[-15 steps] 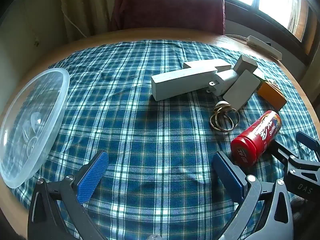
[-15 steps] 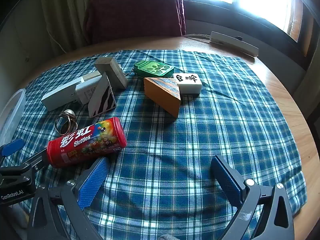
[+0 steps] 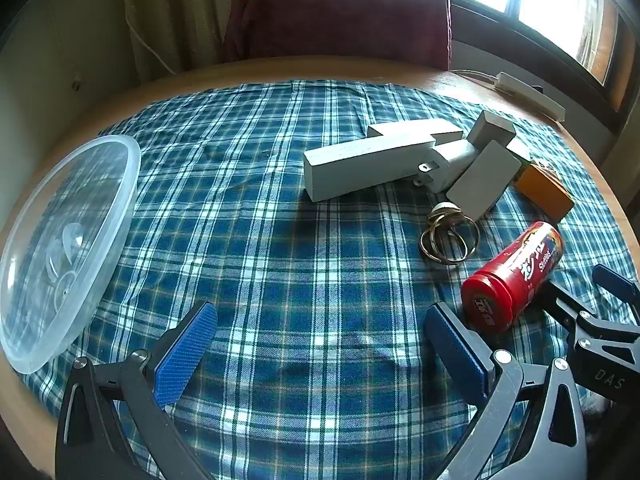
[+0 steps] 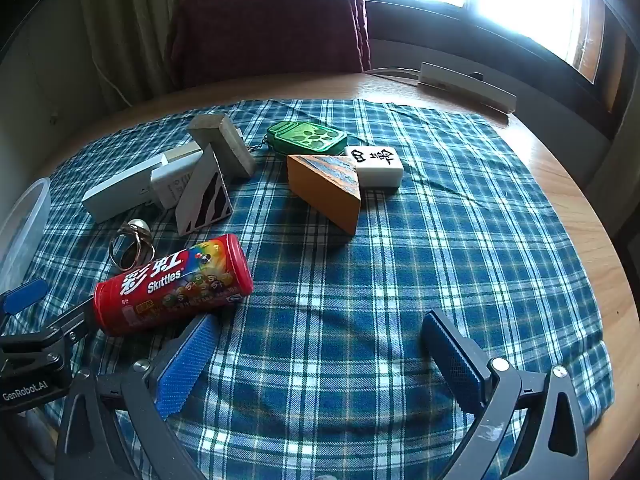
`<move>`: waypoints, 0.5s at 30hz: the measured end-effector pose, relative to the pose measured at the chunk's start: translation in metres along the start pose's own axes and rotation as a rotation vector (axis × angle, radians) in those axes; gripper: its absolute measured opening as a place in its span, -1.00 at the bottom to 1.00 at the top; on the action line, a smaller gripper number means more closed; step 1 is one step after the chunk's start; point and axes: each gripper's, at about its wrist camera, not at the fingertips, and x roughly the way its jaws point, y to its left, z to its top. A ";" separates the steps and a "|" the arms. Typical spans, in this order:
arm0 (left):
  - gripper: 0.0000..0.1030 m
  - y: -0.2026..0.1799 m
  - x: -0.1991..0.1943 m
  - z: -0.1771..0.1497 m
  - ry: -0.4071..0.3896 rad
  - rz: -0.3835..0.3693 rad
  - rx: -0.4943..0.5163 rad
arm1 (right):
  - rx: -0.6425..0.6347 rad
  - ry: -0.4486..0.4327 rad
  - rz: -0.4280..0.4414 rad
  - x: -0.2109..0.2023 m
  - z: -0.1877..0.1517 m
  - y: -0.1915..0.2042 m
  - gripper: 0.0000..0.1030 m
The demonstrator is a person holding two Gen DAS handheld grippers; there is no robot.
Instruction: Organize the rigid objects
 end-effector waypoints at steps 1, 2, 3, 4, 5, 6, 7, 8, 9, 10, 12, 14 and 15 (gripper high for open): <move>1.00 0.000 0.000 0.000 0.000 0.000 0.000 | 0.002 0.000 -0.001 0.000 0.000 0.000 1.00; 1.00 0.000 0.000 0.000 0.000 0.000 0.000 | 0.001 0.000 -0.001 0.000 0.000 0.000 1.00; 1.00 0.000 0.000 0.000 0.000 -0.002 0.001 | 0.000 0.000 -0.001 0.000 0.000 0.000 1.00; 1.00 0.000 0.000 0.000 0.001 -0.001 0.000 | 0.000 0.001 0.000 0.000 0.000 0.000 1.00; 1.00 0.000 0.000 0.000 0.000 -0.001 0.000 | -0.001 0.004 0.001 0.000 0.000 0.000 1.00; 1.00 0.000 0.000 0.000 0.000 -0.001 0.000 | -0.004 0.007 0.003 0.000 0.000 0.000 1.00; 1.00 0.000 0.000 0.000 0.000 -0.001 0.000 | -0.005 0.007 0.003 0.000 0.000 0.000 1.00; 1.00 -0.001 0.000 0.000 0.001 -0.001 0.000 | -0.009 0.010 0.006 0.000 0.000 0.000 1.00; 1.00 -0.001 0.000 0.000 0.001 -0.001 0.000 | -0.013 0.013 0.009 0.002 0.000 -0.003 1.00; 1.00 -0.001 0.000 -0.001 0.000 -0.002 0.000 | -0.019 0.016 0.012 0.002 0.000 -0.003 1.00; 1.00 -0.001 0.000 -0.001 0.001 -0.004 0.001 | -0.031 0.020 0.022 0.002 0.000 -0.006 1.00; 1.00 0.000 -0.001 -0.001 -0.006 -0.017 -0.010 | -0.038 0.018 0.033 0.002 -0.001 -0.009 1.00; 1.00 0.002 -0.002 -0.002 -0.012 -0.023 -0.022 | -0.046 0.017 0.041 0.002 -0.001 -0.010 1.00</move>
